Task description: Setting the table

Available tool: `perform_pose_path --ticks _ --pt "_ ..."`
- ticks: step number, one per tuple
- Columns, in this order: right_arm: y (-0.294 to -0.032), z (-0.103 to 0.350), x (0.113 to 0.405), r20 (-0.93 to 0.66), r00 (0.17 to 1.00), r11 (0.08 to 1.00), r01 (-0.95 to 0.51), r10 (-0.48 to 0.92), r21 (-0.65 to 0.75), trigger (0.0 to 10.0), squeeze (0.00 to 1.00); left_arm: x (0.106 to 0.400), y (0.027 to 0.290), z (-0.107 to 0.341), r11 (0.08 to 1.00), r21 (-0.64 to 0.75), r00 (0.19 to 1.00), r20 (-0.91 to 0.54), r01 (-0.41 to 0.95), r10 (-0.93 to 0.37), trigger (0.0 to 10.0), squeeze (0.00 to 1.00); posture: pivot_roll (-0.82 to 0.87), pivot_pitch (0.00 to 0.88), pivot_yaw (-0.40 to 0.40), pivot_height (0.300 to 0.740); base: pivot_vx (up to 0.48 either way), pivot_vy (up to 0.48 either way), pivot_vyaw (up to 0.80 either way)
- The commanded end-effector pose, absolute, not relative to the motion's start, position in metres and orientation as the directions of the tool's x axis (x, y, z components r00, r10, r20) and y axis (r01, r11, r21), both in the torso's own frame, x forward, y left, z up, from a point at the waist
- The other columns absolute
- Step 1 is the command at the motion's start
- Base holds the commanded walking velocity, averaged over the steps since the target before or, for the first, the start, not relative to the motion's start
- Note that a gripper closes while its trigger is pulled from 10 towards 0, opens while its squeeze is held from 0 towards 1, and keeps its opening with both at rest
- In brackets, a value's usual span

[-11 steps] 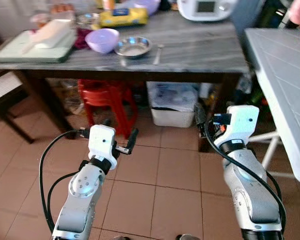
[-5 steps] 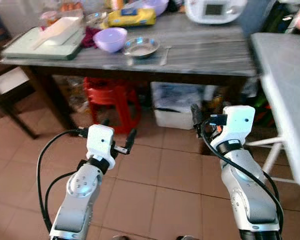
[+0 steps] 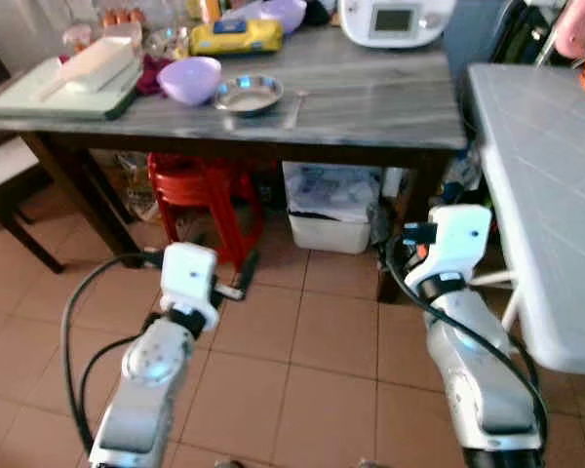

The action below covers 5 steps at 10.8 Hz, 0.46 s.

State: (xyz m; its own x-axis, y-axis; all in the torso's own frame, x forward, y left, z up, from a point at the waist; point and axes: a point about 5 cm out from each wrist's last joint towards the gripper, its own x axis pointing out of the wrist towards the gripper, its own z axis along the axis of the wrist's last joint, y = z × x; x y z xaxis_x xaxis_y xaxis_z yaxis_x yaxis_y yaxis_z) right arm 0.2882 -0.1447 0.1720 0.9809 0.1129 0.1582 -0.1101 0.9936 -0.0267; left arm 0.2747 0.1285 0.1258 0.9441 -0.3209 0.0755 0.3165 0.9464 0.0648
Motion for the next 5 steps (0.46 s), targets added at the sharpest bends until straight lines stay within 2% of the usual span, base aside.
perform_pose_path --ticks 1,3,5 --pt "-0.1443 0.1742 0.2887 0.168 0.98 0.995 -0.1 0.102 -0.023 10.0 0.0 0.2734 0.1281 0.1248 0.941 0.083 0.94 0.066 0.329 -0.334 10.0 0.0 -0.02 0.127 0.084 0.74 0.0 -0.304 0.0" --pt "-0.1458 0.1729 0.2883 0.161 0.983 0.996 -0.091 0.092 -0.017 10.0 0.0 0.2731 0.1274 0.1246 0.939 0.084 0.939 0.063 0.334 -0.339 10.0 0.0 -0.02 0.129 0.085 0.74 0.0 -0.304 0.0" --pt "-0.1464 0.1727 0.289 0.158 0.983 0.996 -0.09 0.091 -0.012 10.0 0.0 0.2714 0.1251 0.1228 0.937 0.08 0.936 0.059 0.341 -0.346 10.0 0.0 -0.03 0.127 0.082 0.74 0.0 -0.306 -0.72"
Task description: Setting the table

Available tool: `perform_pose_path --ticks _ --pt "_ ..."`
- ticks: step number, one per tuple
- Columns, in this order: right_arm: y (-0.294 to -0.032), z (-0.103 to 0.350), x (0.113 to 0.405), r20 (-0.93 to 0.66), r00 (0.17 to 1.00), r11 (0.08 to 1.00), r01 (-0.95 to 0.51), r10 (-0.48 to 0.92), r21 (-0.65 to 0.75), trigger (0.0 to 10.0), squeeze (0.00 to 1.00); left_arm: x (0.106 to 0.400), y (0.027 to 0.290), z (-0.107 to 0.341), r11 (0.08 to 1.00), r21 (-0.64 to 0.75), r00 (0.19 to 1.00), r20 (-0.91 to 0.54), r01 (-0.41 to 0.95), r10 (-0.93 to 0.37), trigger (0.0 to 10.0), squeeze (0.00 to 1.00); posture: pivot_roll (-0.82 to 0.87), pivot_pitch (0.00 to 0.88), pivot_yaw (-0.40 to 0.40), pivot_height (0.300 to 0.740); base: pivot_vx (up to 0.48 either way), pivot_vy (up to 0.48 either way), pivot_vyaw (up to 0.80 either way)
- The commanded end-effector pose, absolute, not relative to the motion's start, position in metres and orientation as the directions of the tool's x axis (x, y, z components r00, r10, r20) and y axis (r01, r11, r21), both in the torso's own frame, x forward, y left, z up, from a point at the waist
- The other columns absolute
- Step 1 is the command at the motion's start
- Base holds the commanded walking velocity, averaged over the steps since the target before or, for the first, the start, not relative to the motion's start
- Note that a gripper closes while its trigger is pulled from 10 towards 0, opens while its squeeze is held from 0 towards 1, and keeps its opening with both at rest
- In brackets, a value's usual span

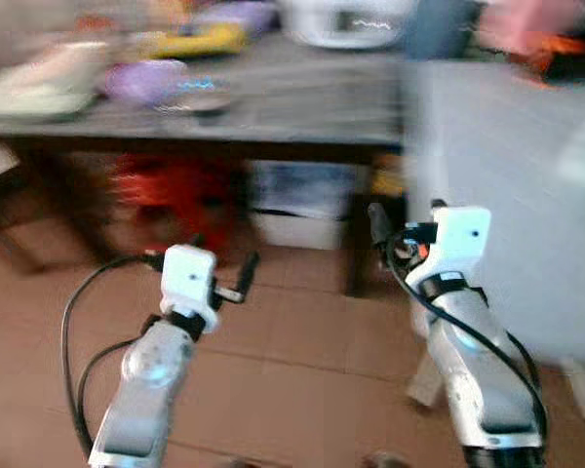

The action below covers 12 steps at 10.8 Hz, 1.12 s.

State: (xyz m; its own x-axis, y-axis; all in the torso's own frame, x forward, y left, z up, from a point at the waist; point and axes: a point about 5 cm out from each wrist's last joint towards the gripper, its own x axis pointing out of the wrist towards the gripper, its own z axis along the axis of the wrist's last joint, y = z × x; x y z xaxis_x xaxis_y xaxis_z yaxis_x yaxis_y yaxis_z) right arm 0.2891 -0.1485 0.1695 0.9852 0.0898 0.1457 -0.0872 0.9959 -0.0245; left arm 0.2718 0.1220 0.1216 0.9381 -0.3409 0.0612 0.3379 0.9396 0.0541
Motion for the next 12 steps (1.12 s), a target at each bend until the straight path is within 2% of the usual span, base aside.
perform_pose_path --ticks 1,12 --pt "-0.1464 0.1728 0.2891 0.159 0.983 0.996 -0.09 0.091 -0.012 10.0 0.0 0.2714 0.1248 0.1227 0.936 0.08 0.936 0.059 0.342 -0.347 10.0 0.0 -0.02 0.129 0.083 0.74 0.0 -0.307 0.0" --pt "-0.1446 0.1744 0.2892 0.171 0.98 0.994 -0.097 0.102 -0.042 10.0 0.0 0.2734 0.121 0.1225 0.935 0.078 0.935 0.059 0.346 -0.351 10.0 0.0 -0.03 0.133 0.08 0.74 0.0 -0.301 0.0"
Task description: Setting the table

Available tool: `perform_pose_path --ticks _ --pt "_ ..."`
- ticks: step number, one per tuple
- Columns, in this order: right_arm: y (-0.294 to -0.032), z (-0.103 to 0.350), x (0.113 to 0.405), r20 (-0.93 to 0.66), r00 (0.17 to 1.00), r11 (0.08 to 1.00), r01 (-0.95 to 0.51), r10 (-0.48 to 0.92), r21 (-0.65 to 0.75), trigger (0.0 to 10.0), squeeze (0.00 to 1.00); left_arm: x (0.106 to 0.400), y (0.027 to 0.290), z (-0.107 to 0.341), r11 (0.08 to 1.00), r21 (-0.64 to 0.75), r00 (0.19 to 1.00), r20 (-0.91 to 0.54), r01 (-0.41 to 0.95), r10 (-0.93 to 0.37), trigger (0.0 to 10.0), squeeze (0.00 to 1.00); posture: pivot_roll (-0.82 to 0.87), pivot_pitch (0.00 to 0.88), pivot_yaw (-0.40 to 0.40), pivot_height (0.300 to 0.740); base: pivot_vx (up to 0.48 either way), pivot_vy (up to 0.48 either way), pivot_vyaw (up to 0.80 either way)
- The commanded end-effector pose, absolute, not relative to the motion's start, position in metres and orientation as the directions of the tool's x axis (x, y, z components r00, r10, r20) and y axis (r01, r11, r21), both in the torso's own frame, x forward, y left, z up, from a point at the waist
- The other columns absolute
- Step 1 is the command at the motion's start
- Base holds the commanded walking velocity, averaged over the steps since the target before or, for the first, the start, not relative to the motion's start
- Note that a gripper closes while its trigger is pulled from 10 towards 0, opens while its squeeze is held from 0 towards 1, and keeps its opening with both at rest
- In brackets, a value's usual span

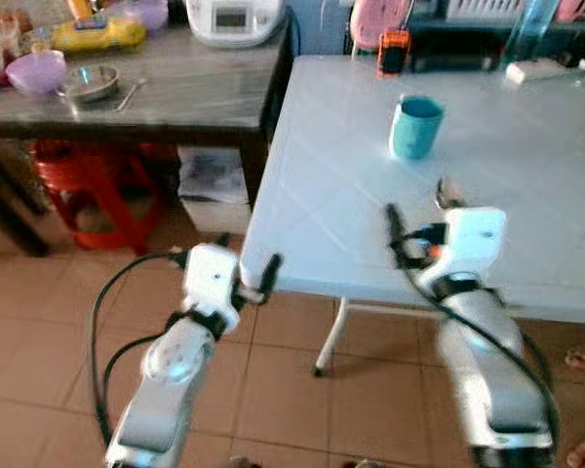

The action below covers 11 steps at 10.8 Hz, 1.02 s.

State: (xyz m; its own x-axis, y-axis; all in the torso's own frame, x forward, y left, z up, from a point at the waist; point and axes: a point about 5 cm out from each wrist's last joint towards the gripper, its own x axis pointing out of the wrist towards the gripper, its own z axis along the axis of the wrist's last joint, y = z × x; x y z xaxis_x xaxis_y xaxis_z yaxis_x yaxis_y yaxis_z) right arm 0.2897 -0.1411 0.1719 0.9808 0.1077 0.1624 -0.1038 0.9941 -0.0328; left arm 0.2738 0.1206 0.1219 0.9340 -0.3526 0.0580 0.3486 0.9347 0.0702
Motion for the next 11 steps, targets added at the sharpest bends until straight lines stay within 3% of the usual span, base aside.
perform_pose_path --ticks 1,8,11 --pt "-0.1442 0.1743 0.2891 0.171 0.98 0.994 -0.098 0.104 -0.043 10.0 0.0 0.2734 0.1211 0.1227 0.935 0.078 0.935 0.06 0.345 -0.35 10.0 0.0 -0.03 0.133 0.081 0.74 0.0 0.0 0.0" --pt "-0.1418 0.1725 0.2898 0.167 0.98 0.994 -0.102 0.108 -0.041 10.0 0.0 0.2751 0.123 0.1241 0.936 0.082 0.936 0.065 0.341 -0.347 10.0 0.0 -0.02 0.132 0.084 0.74 0.0 0.0 0.0" --pt "-0.1411 0.1723 0.2909 0.167 0.98 0.994 -0.101 0.107 -0.042 10.0 0.0 0.2756 0.1232 0.1243 0.934 0.087 0.934 0.065 0.346 -0.352 10.0 0.0 -0.02 0.127 0.084 0.74 0.0 -0.282 0.0"
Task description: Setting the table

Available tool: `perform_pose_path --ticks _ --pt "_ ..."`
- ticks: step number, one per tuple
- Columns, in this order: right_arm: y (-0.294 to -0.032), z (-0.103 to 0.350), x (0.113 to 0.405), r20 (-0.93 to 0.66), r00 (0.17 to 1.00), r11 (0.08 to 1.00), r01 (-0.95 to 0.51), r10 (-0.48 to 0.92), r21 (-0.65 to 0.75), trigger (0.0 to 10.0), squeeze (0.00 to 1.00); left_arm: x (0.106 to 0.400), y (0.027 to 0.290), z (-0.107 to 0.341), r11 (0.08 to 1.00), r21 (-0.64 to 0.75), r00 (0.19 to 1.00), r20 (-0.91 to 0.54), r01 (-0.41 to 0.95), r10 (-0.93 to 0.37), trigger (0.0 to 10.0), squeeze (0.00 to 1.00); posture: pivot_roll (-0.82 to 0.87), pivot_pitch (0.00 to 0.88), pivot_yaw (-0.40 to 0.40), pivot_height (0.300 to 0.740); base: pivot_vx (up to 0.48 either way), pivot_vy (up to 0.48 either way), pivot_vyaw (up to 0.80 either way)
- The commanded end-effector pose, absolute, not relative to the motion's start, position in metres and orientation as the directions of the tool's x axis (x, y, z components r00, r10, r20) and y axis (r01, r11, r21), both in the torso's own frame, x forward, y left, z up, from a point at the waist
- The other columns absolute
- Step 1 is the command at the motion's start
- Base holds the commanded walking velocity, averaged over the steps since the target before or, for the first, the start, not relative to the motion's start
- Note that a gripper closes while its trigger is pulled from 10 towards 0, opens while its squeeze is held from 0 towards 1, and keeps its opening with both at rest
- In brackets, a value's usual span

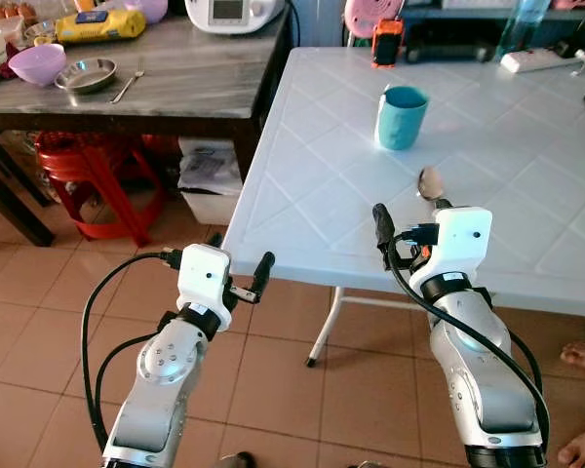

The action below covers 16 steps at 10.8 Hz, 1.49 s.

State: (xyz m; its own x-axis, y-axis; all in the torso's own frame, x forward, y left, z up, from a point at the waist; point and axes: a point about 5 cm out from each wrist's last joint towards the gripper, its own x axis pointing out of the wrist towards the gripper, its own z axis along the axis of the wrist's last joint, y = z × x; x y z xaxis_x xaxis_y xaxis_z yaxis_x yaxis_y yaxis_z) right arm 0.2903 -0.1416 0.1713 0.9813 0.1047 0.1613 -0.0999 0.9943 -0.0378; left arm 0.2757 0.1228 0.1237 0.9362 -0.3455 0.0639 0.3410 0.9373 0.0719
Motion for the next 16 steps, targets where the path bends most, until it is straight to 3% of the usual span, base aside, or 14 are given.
perform_pose_path --ticks 1,5,16 --pt "-0.141 0.1725 0.291 0.168 0.98 0.994 -0.102 0.108 -0.043 10.0 0.0 0.276 0.1232 0.1245 0.934 0.086 0.934 0.066 0.346 -0.352 10.0 0.0 -0.02 0.125 0.084 0.74 0.0 -0.345 0.0" --pt "-0.141 0.1724 0.2912 0.169 0.98 0.994 -0.098 0.104 -0.042 10.0 0.0 0.2764 0.1232 0.1252 0.934 0.088 0.934 0.066 0.346 -0.352 10.0 0.0 -0.02 0.123 0.087 0.74 0.0 -0.42 0.0" --pt "-0.1409 0.1729 0.291 0.171 0.979 0.993 -0.104 0.111 -0.051 10.0 0.0 0.2784 0.1195 0.1286 0.934 0.071 0.929 0.103 0.351 -0.356 10.0 0.0 -0.02 0.126 0.082 0.74 0.0 0.0 0.0"
